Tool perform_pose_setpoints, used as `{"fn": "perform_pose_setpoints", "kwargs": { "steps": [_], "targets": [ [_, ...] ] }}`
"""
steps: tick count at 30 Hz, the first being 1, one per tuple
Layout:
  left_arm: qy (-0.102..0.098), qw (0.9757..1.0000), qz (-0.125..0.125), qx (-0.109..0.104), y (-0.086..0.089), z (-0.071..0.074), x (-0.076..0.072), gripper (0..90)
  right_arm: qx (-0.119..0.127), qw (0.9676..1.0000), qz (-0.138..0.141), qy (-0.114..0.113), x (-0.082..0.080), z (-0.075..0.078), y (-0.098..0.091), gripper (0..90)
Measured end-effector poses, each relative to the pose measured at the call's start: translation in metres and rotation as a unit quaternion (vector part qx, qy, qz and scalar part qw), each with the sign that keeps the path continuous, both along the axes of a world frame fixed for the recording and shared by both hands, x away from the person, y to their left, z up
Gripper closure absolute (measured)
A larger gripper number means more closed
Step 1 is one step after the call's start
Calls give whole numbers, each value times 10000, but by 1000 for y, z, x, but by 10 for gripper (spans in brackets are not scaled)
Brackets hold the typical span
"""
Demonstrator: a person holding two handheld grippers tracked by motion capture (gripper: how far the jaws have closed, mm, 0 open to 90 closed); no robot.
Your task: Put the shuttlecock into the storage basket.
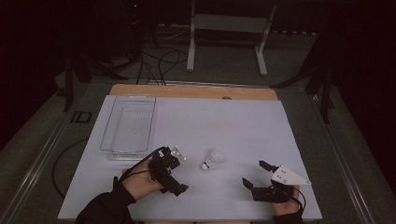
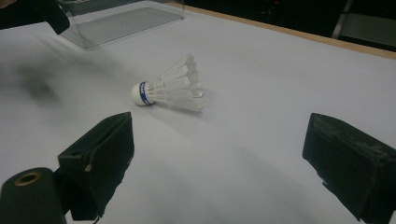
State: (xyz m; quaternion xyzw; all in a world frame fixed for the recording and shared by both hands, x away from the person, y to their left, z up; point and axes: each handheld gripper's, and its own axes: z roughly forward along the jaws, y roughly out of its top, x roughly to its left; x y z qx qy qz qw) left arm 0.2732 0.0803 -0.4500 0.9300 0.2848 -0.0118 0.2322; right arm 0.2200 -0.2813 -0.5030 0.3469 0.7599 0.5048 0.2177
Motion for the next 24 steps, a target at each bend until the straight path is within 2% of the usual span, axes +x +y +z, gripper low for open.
{"fn": "perform_pose_setpoints", "kwargs": {
  "steps": [5,8,13,15,18,24],
  "targets": [
    [-2,10000,19,-49,-8,1,2,0,3,10000,-6,16,0,0,0,91],
    [-114,9999,27,-3,-13,0,3,0,9,10000,-5,11,0,0,-1,91],
    [-173,9998,116,-14,-18,-2,6,0,-3,10000,-13,-7,0,1,0,91],
    [-122,9998,145,-109,-20,-2,7,0,3,10000,-8,-7,0,1,-1,91],
    [-169,9995,154,-202,-23,-1,8,0,9,10000,-5,-8,0,0,0,91],
    [-227,9995,83,-186,-30,2,10,0,4,10000,0,-10,0,1,-1,92]
  ]
}}
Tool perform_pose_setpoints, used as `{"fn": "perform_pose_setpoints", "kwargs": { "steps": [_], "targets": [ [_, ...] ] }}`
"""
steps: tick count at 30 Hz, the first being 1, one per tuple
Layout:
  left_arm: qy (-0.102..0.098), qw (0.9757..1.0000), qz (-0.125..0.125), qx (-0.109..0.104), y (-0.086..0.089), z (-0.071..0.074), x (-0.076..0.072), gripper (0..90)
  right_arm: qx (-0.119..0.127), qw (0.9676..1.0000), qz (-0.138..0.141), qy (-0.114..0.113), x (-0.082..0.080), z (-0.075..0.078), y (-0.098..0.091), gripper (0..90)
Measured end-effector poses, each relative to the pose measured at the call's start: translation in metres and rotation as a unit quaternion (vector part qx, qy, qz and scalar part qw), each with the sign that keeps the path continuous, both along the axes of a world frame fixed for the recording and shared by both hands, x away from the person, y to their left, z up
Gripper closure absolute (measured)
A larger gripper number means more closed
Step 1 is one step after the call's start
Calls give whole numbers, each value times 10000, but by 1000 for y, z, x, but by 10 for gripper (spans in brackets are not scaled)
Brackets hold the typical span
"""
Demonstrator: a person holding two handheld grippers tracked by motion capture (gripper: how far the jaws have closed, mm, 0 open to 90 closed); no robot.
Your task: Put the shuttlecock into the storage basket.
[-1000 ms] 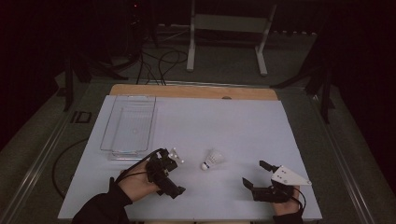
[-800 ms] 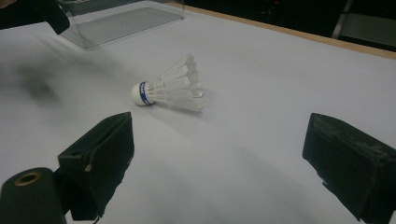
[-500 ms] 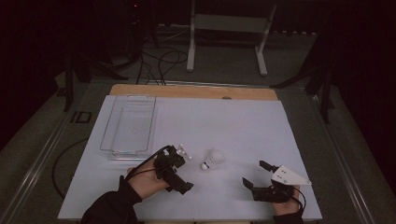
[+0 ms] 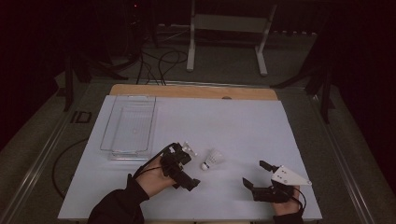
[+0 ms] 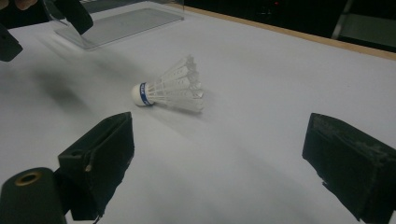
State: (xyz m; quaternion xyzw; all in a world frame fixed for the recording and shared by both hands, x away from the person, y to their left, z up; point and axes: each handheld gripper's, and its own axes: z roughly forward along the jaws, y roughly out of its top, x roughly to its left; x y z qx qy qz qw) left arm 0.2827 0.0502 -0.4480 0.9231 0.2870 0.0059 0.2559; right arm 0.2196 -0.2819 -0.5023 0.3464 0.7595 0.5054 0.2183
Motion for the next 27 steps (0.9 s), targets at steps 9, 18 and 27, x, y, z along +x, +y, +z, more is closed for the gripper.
{"fn": "perform_pose_setpoints", "kwargs": {
  "steps": [9,18,27],
  "targets": [
    [102,9999,-38,-90,-9,9,5,0,13,10000,6,8,0,0,0,91],
    [113,9999,-114,26,-18,17,11,0,7,10000,0,-8,0,0,0,92],
    [70,9982,-445,-401,-24,22,20,0,5,10000,16,6,0,0,0,91]
  ]
}}
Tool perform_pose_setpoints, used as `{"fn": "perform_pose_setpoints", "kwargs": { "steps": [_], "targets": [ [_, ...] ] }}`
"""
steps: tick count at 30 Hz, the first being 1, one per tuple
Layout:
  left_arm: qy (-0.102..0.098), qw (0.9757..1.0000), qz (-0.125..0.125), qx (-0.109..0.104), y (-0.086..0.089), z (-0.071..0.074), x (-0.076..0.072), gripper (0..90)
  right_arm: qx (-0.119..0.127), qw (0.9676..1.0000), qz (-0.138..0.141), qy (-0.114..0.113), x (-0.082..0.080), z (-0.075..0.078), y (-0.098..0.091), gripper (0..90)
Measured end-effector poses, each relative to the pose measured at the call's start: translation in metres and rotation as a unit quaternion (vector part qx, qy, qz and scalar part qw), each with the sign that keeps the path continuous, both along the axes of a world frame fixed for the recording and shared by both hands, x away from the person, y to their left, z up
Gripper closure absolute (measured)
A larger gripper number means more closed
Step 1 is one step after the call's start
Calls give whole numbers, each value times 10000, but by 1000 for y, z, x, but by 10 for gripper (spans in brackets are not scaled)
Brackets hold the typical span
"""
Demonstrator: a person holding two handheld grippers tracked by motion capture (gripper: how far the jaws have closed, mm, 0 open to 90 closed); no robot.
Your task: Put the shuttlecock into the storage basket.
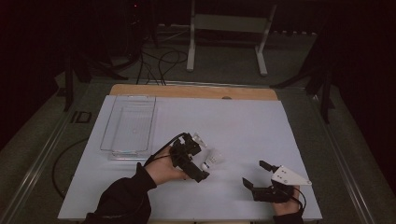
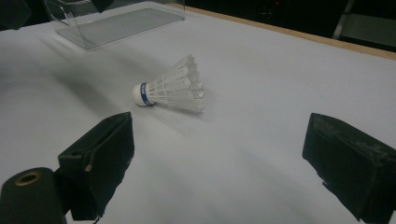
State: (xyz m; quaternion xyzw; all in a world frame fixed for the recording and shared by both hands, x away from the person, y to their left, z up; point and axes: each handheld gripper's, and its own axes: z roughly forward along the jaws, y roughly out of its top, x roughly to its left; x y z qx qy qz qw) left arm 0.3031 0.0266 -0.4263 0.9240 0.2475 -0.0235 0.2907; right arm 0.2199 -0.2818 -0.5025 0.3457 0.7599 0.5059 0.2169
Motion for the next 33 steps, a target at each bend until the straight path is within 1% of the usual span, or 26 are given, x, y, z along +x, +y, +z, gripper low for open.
{"fn": "perform_pose_setpoints", "kwargs": {
  "steps": [1,2,4,6,8,10,11,12,14,16,17,18,19,20,21,22,23,25,26,29,30,31,33],
  "targets": [
    [-45,10000,25,-7,-1,-1,1,0,-2,10000,-6,-2,0,0,0,91],
    [-81,9999,91,34,-3,-4,4,1,0,10000,-3,-6,0,0,0,91],
    [-16,9999,104,30,-4,-7,6,1,1,10000,-7,-1,0,0,0,92],
    [46,9998,152,116,-7,-11,9,1,-2,10000,-5,12,0,0,0,91],
    [66,9998,163,134,-10,-15,10,1,4,10000,7,9,0,0,0,91],
    [43,9997,162,173,-12,-18,11,1,0,10000,7,11,0,0,0,91],
    [39,9996,184,215,-13,-20,11,1,2,10000,5,14,0,0,0,92],
    [39,9995,156,263,-14,-21,12,9,0,10000,-3,25,0,0,0,91],
    [68,9989,206,414,-16,-26,14,10,-9,10000,-1,41,1,-1,1,91],
    [154,9981,228,545,-19,-30,17,10,-12,10000,11,35,1,-1,1,91],
    [154,9981,228,545,-19,-30,17,11,-12,10000,11,35,1,-1,1,91],
    [226,9975,271,617,-21,-34,19,11,-11,10000,12,39,1,-1,1,91],
    [227,9973,281,644,-22,-35,20,11,-12,10000,13,44,1,-1,1,91],
    [298,9970,307,637,-22,-36,21,11,-11,10000,16,38,1,-1,1,91],
    [310,9966,317,692,-23,-37,22,11,-16,10000,12,34,1,-1,1,92],
    [309,9966,357,682,-24,-37,22,11,-15,10000,13,32,1,-1,1,91],
    [348,9962,352,716,-25,-38,23,11,-15,10000,10,46,1,-1,1,92],
    [361,9955,353,807,-26,-40,24,14,-29,10000,3,57,1,-1,2,91],
    [406,9953,329,821,-27,-42,24,14,-31,10000,3,55,1,-1,2,91],
    [459,9945,417,849,-28,-45,26,18,-26,10000,8,37,1,-1,1,92],
    [501,9942,441,844,-28,-46,26,29,-28,10000,6,36,1,-1,1,91],
    [486,9939,486,858,-29,-46,27,31,-30,10000,3,36,1,-1,1,91],
    [533,9935,506,864,-29,-48,28,52,-33,10000,6,44,1,-1,1,91]
  ]
}}
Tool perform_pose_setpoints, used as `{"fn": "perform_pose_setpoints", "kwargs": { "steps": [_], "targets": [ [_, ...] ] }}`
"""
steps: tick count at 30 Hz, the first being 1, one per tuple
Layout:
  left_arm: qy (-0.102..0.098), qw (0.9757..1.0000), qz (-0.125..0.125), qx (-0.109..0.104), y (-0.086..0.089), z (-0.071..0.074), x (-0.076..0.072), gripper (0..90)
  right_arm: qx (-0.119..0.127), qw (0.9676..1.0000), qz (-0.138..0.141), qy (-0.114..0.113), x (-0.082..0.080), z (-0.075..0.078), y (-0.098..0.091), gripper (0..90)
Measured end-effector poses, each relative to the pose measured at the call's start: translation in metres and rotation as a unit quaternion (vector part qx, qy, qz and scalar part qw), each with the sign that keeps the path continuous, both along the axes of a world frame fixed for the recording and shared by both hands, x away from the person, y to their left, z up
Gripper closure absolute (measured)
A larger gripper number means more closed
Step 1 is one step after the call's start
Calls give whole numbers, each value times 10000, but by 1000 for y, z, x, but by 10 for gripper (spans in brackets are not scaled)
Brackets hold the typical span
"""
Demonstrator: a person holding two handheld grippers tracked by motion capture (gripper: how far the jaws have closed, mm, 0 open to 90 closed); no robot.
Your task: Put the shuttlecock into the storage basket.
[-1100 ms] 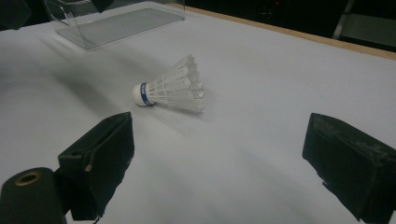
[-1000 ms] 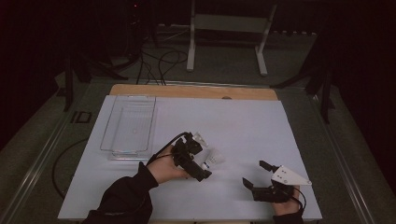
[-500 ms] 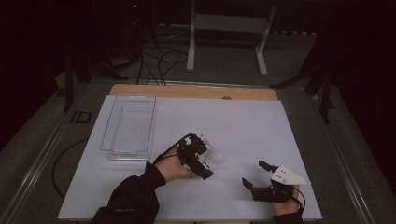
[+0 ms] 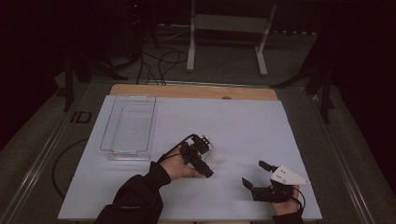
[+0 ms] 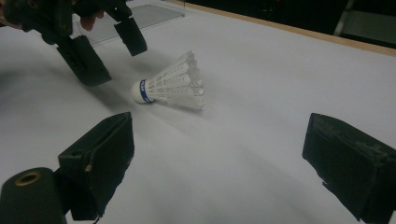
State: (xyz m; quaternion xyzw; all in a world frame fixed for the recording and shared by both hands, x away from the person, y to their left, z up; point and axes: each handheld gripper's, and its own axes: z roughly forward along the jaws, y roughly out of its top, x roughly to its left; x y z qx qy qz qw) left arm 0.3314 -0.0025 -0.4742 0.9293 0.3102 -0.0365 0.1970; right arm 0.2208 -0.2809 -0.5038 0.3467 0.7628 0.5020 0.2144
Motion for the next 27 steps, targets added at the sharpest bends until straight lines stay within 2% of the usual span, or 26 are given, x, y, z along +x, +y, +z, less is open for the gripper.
{"fn": "perform_pose_setpoints", "kwargs": {
  "steps": [5,7,12,15,19,24,27],
  "targets": [
    [-5,9999,43,116,-2,-3,1,99,-18,10000,-5,18,0,0,0,91],
    [12,9999,79,112,-2,-5,2,152,-15,10000,-4,5,0,0,0,91],
    [116,9998,-31,133,-3,-9,3,211,-16,10000,-4,10,0,0,0,91],
    [137,9998,-41,138,-4,-12,4,283,-41,10000,-23,22,0,0,0,91],
    [174,9997,18,160,-5,-15,5,358,-32,10000,-12,0,0,0,0,92],
    [182,9996,101,203,-6,-19,6,411,-35,10000,-14,18,0,0,0,91],
    [214,9995,17,211,-6,-20,6,472,-34,10000,-14,12,0,0,0,92]
  ]
}}
